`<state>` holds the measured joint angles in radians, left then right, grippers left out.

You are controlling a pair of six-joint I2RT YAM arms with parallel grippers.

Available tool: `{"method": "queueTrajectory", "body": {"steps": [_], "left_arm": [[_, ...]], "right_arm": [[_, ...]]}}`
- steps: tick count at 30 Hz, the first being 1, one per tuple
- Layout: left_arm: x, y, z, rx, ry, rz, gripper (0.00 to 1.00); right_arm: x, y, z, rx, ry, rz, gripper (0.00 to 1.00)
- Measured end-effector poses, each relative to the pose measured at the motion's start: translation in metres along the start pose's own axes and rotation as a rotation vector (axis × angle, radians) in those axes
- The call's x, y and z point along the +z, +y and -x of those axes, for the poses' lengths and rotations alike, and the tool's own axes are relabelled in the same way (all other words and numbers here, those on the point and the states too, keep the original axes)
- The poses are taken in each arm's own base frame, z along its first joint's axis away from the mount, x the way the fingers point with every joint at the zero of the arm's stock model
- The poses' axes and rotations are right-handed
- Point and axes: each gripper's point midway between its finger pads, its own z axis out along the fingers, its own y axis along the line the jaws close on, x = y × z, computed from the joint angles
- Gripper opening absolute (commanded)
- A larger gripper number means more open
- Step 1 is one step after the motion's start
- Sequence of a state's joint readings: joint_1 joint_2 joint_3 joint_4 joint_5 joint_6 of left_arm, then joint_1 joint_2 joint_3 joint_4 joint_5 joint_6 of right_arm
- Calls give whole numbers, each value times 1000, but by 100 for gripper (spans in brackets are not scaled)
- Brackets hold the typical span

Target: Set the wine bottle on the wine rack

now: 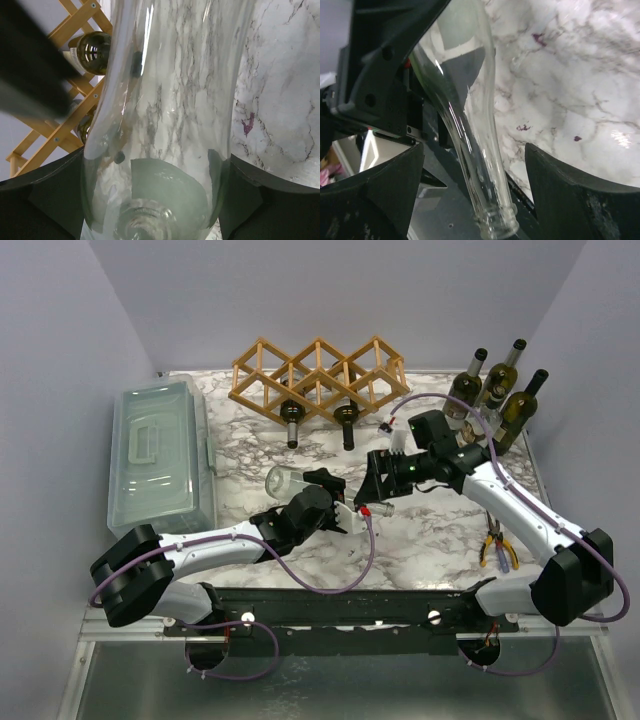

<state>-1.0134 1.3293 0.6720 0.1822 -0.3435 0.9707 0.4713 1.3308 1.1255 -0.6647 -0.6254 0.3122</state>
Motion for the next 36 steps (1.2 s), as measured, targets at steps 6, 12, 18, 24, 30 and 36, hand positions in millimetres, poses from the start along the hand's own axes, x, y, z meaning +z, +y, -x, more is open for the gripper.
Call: {"method": "queueTrajectory", "body": {"steps": [6, 12, 18, 24, 30, 36], "left_arm": [[-1, -3, 3, 36, -12, -8, 0], [-2, -9, 3, 70, -14, -20, 0], [-2, -9, 8, 90, -27, -18, 0], [-3, -9, 9, 104, -29, -18, 8], [-8, -10, 7, 78, -28, -20, 99], [-19, -2, 14, 48, -83, 7, 99]], "right_arm": [[25, -3, -24, 7, 100, 56, 61], [38, -6, -39, 32, 158, 122, 71], [41, 0, -41, 14, 157, 175, 67], [44, 4, -46, -12, 162, 223, 10], [45, 7, -44, -27, 145, 229, 1], [42, 9, -41, -22, 81, 200, 1]]}}
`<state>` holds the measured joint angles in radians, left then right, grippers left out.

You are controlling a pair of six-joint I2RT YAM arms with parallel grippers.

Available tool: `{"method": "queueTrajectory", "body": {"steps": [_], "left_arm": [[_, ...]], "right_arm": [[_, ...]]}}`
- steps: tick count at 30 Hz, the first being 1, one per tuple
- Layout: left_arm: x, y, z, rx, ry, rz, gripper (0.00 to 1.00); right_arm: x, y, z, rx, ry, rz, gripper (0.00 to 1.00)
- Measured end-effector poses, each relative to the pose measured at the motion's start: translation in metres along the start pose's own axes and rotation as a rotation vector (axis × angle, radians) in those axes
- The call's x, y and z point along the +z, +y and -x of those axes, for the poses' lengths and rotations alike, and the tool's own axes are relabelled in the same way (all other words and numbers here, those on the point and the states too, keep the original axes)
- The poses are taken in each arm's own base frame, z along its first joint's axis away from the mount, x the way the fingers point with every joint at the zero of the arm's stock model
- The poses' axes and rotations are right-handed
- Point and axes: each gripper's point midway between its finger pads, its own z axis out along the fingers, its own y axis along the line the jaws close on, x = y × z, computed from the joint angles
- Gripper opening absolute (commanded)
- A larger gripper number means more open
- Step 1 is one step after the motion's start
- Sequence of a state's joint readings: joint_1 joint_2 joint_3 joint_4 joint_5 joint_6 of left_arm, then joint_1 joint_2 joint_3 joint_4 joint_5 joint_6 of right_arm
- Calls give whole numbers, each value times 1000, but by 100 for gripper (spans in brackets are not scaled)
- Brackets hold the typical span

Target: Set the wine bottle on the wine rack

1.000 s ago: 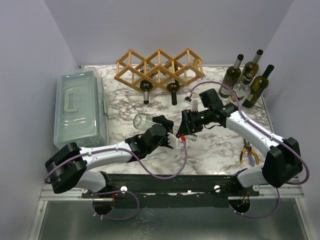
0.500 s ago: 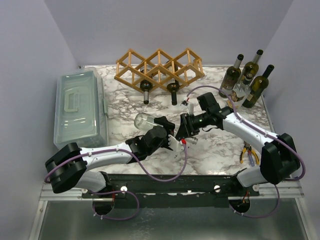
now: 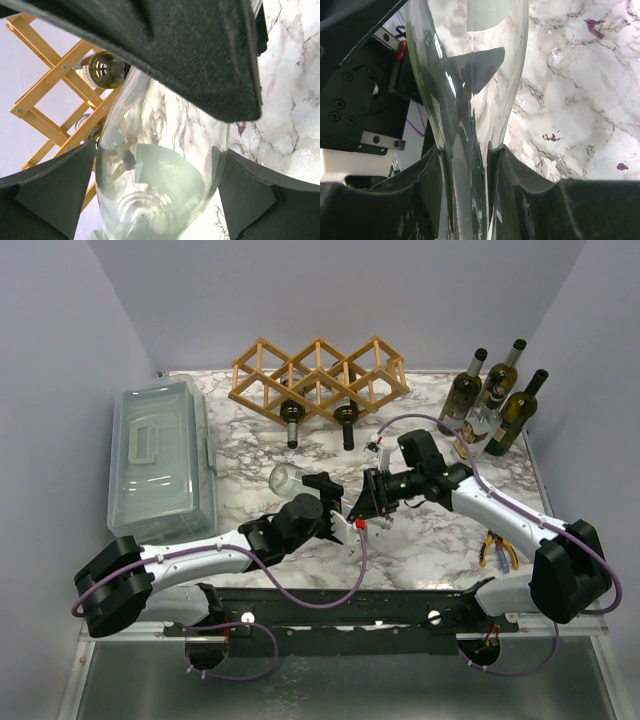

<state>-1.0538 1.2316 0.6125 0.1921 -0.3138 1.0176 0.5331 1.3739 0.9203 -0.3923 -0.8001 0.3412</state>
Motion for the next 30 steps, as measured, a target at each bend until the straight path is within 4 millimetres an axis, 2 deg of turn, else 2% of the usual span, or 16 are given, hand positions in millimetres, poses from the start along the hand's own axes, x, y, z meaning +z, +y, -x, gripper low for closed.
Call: {"method": "queueTrajectory", "body": {"steps": [9, 15, 18, 23, 27, 30], "left_arm": [[-11, 9, 17, -36, -97, 16, 99], [-32, 47, 41, -84, -218, 130, 98], [-36, 58, 45, -95, -232, 166, 98], [-38, 82, 35, -130, -163, 295, 99], [-46, 115, 12, -237, -66, 462, 99], [-60, 148, -11, -383, -4, 606, 99]], "right_arm": [[-1, -16, 10, 13, -75, -107, 1], [3, -57, 2, 73, -75, -259, 1], [9, -64, 3, 75, -71, -264, 0], [11, -62, 7, 63, -82, -246, 0], [11, -59, 6, 74, -78, -231, 0], [10, -53, 5, 98, -79, -215, 1]]}}
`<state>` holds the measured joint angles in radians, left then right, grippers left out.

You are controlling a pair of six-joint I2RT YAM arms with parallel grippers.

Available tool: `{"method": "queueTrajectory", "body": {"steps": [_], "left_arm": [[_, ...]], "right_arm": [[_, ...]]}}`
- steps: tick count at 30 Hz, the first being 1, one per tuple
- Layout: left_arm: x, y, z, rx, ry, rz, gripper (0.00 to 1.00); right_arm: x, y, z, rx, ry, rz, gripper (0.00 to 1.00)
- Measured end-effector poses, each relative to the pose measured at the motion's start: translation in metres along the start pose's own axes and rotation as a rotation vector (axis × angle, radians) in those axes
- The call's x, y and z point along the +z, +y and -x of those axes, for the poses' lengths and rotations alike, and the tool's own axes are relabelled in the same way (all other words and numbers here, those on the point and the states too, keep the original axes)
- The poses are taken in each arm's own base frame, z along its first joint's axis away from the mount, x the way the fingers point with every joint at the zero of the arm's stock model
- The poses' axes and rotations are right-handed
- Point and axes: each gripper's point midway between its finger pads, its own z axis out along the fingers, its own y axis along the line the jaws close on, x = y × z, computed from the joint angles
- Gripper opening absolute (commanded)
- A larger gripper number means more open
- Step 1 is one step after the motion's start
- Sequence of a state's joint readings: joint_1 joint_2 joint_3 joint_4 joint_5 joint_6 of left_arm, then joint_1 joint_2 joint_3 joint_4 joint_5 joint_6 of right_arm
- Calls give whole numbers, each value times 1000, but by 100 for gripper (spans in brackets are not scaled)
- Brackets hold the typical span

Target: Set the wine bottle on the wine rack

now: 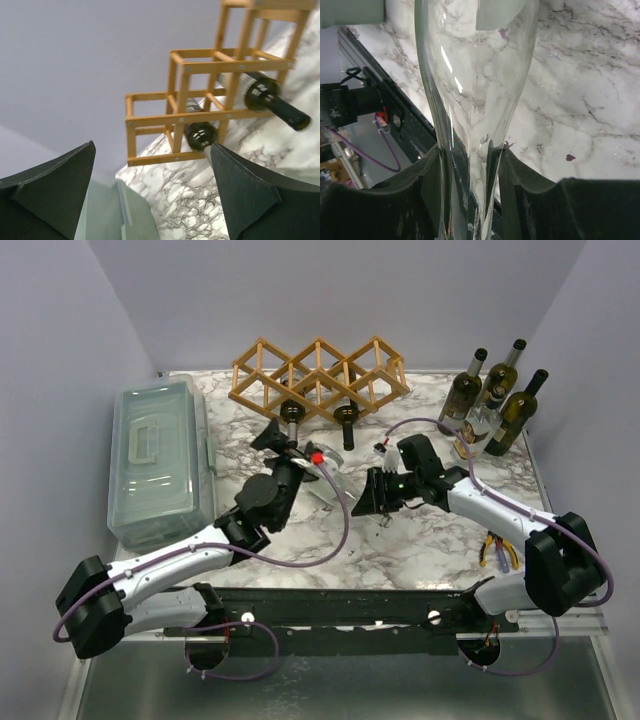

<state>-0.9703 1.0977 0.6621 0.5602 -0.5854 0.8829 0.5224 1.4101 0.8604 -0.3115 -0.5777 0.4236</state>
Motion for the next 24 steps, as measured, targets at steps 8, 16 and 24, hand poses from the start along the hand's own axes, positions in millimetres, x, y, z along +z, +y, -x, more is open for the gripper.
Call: {"method": "queueTrajectory", "body": {"steps": [8, 16, 24], "left_arm": [[-15, 86, -14, -336, 46, 300, 99], [-19, 117, -43, -458, 111, 450, 99], [-15, 113, -48, -450, 129, 448, 99]], "right_arm": [[-21, 32, 8, 63, -76, 95, 1], [-42, 76, 49, 88, -248, 251, 1], [-62, 93, 88, 114, -397, 245, 1]]}}
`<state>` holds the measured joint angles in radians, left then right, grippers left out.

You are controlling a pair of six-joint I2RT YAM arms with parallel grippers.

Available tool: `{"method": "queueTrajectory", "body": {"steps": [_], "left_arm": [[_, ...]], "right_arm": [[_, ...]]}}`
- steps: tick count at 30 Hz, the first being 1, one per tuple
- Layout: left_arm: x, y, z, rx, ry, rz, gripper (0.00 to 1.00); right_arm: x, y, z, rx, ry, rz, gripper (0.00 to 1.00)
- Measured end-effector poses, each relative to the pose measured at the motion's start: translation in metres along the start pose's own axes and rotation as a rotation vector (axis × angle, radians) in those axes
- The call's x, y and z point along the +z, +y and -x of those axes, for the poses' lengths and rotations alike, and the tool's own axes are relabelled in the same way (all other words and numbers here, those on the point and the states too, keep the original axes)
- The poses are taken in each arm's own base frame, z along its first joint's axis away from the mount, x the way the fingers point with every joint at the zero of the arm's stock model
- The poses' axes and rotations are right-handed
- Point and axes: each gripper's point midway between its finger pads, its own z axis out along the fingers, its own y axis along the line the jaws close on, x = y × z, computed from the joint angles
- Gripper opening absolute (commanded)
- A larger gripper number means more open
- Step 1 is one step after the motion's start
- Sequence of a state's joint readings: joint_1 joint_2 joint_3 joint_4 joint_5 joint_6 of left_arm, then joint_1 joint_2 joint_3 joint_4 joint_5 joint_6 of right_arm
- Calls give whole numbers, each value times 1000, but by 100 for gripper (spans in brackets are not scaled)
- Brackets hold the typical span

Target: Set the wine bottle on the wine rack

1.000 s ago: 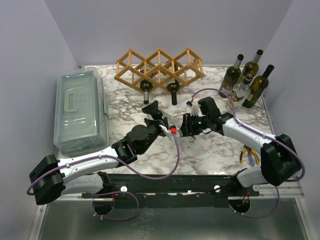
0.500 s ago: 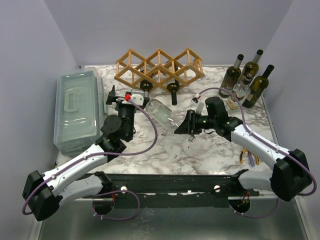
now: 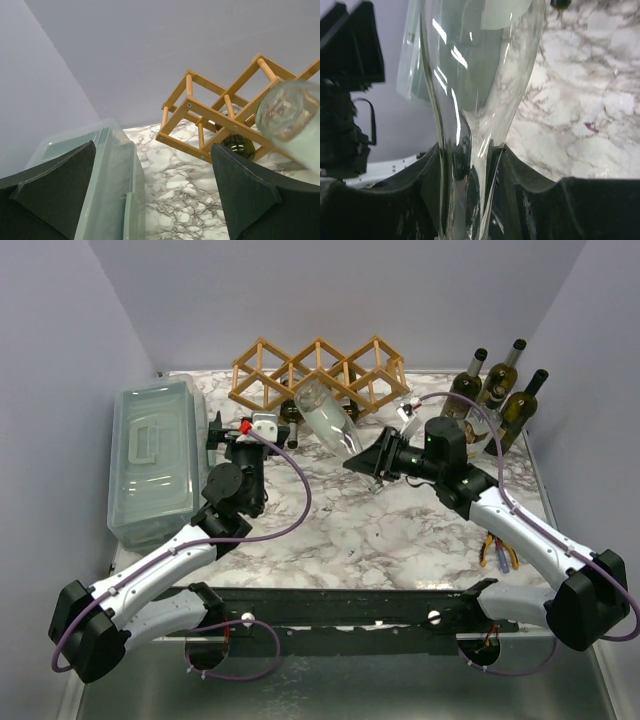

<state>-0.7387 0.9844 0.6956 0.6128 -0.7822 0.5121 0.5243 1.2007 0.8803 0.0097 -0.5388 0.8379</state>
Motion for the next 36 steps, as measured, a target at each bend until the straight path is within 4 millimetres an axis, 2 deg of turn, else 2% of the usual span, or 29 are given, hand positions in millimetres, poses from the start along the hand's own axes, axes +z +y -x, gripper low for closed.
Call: {"method": "queueTrajectory", "body": {"steps": [7, 11, 17, 27, 31, 36], "left_arm": [[1, -3, -1, 4, 0, -6, 99], [3, -7, -4, 12, 5, -14, 99], [4, -9, -6, 18, 8, -18, 99], [7, -9, -7, 22, 5, -22, 99], [7, -8, -8, 23, 5, -20, 99], [8, -7, -8, 20, 5, -18, 99]], "right_arm": [[4, 27, 61, -48, -184, -24, 0], [11, 30, 90, -70, -263, -53, 1], [34, 5, 117, -65, -315, -137, 1], [58, -59, 132, -38, -353, -308, 1], [64, -73, 136, -40, -359, -334, 1], [72, -75, 146, -61, -369, -341, 0]]}}
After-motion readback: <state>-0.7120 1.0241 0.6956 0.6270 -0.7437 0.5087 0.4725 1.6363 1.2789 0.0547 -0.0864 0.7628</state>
